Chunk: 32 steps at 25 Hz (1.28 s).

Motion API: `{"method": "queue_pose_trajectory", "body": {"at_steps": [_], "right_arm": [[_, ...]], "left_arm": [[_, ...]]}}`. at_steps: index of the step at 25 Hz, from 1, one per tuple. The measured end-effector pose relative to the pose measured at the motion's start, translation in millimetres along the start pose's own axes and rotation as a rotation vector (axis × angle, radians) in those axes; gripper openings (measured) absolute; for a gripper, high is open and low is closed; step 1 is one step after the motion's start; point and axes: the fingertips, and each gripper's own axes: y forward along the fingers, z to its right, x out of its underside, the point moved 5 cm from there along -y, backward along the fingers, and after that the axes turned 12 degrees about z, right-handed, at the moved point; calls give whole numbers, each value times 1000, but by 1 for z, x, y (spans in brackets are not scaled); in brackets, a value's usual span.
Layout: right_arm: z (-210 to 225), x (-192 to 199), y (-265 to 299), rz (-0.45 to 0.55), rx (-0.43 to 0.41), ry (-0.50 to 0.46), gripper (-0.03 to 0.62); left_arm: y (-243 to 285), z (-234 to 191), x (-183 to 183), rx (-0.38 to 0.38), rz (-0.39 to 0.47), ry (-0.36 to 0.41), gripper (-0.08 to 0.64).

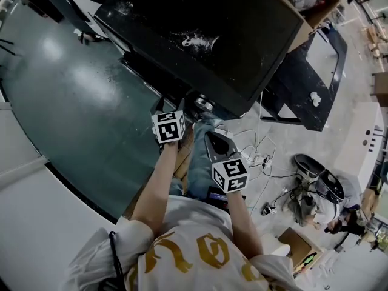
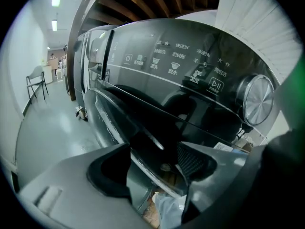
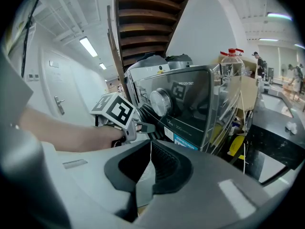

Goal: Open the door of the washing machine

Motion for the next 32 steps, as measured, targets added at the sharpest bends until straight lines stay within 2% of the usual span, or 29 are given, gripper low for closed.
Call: {"method": "queue_pose_trajectory", "body": {"at_steps": [12, 19, 32], "right_arm": [[-5, -26, -6, 81, 4, -33, 11], [-4, -26, -4, 83, -1, -44, 11], [-29, -23, 7, 84, -47, -56, 11]], "left_arm": [[-3, -5, 3, 28, -4, -42, 295], [-20, -16, 14, 34, 4, -38, 288], [-48, -37, 26, 53, -9, -33, 268]]}}
